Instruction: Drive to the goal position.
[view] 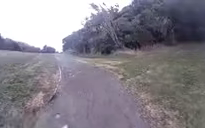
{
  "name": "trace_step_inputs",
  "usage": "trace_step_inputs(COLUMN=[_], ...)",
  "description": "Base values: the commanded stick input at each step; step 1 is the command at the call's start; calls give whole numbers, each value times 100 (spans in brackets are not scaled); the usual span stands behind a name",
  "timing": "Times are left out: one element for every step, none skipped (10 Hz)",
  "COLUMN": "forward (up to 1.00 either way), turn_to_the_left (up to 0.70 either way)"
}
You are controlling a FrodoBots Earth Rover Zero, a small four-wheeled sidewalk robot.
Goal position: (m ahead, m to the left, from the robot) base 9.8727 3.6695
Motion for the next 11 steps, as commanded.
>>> trace_step_inputs(forward=[45,45,45,45,45,45,45,45,45,45,45], turn_to_the_left=[0,0,0,0,12,20,27,27,27,27,27])
